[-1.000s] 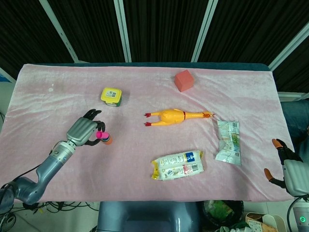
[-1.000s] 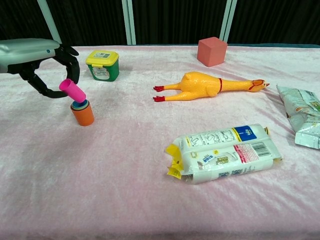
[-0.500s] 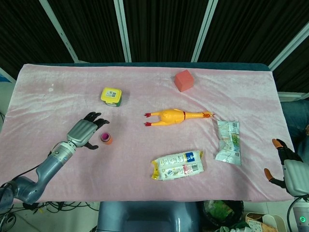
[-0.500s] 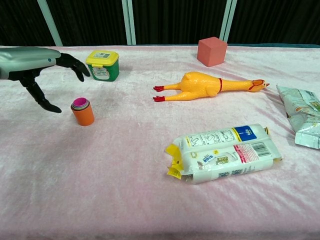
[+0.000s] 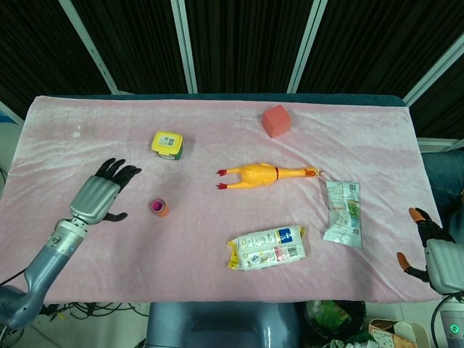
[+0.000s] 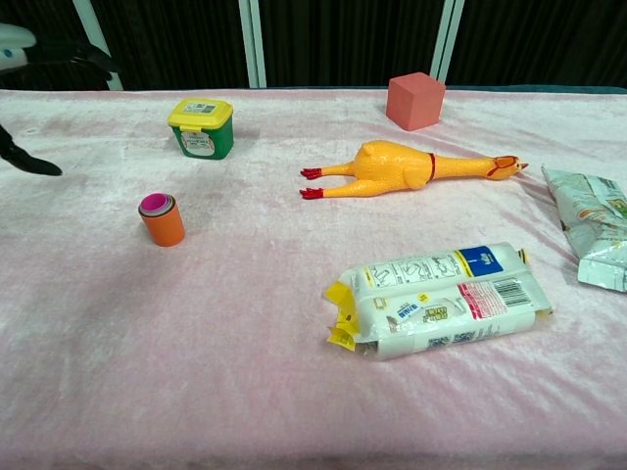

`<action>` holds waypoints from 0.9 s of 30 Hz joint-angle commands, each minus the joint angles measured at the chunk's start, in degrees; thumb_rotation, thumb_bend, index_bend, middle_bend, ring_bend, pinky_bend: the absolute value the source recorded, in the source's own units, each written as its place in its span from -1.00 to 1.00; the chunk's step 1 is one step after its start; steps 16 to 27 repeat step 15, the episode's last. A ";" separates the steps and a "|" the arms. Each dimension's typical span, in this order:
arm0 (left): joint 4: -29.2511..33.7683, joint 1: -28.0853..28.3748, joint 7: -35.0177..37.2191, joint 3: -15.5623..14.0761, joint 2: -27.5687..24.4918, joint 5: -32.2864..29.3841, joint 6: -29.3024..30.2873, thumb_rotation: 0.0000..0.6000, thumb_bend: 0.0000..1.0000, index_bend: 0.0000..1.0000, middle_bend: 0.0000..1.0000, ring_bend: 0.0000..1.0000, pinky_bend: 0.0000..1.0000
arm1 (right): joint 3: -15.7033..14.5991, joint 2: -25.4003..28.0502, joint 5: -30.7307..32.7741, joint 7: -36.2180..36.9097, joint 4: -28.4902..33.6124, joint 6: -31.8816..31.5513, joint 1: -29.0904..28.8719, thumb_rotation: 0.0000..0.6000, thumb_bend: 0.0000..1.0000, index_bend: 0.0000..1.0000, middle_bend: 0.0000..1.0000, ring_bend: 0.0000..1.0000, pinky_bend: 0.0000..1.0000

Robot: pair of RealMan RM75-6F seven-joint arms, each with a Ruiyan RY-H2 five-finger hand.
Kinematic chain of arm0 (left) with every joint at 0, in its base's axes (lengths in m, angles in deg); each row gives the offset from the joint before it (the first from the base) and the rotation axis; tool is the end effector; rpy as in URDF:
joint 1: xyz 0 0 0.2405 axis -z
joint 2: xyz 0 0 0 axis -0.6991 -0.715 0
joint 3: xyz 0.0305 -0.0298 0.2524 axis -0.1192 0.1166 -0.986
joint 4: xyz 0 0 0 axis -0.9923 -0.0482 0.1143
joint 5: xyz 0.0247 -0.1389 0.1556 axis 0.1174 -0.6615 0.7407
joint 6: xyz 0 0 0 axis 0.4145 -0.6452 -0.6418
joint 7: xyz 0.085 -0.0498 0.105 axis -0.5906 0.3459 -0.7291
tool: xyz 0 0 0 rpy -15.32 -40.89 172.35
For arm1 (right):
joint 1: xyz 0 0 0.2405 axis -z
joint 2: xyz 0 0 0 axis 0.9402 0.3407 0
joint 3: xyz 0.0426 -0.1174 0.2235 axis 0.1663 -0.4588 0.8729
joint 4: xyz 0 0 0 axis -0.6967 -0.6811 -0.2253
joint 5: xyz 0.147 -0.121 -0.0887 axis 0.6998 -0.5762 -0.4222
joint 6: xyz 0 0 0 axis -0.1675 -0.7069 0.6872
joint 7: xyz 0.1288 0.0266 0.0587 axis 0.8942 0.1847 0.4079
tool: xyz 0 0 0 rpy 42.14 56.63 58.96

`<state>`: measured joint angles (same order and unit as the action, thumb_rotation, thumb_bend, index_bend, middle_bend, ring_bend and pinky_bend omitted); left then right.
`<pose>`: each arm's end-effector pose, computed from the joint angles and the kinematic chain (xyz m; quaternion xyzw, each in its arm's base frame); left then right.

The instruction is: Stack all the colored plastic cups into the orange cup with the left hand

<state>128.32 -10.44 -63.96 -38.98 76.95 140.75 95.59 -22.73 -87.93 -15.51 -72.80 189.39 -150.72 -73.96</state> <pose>-0.2081 0.3150 0.0960 -0.7493 -0.3084 -0.3579 0.4641 -0.3099 -0.1800 0.1769 0.5569 -0.4409 0.3676 0.6003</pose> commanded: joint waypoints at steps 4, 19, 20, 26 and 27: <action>8.15 -9.61 -1.82 -4.78 -6.97 2.27 10.62 1.00 -0.90 -0.82 -0.73 -1.00 -0.94 | 0.06 -0.18 -0.51 -0.52 -0.38 -0.57 0.02 1.00 -0.47 -0.94 -0.88 -0.68 -0.57; 8.86 -23.28 7.82 -13.05 -13.57 12.95 24.80 1.00 -0.90 -0.82 -0.75 -1.00 -0.95 | -0.19 -0.59 -1.66 -1.48 -0.64 -1.29 0.07 1.00 -0.47 -0.94 -0.88 -0.68 -0.57; 8.86 -23.28 7.82 -13.05 -13.57 12.95 24.80 1.00 -0.90 -0.82 -0.75 -1.00 -0.95 | -0.19 -0.59 -1.66 -1.48 -0.64 -1.29 0.07 1.00 -0.47 -0.94 -0.88 -0.68 -0.57; 8.86 -23.28 7.82 -13.05 -13.57 12.95 24.80 1.00 -0.90 -0.82 -0.75 -1.00 -0.95 | -0.19 -0.59 -1.66 -1.48 -0.64 -1.29 0.07 1.00 -0.47 -0.94 -0.88 -0.68 -0.57; 8.86 -23.28 7.82 -13.05 -13.57 12.95 24.80 1.00 -0.90 -0.82 -0.75 -1.00 -0.95 | -0.19 -0.59 -1.66 -1.48 -0.64 -1.29 0.07 1.00 -0.47 -0.94 -0.88 -0.68 -0.57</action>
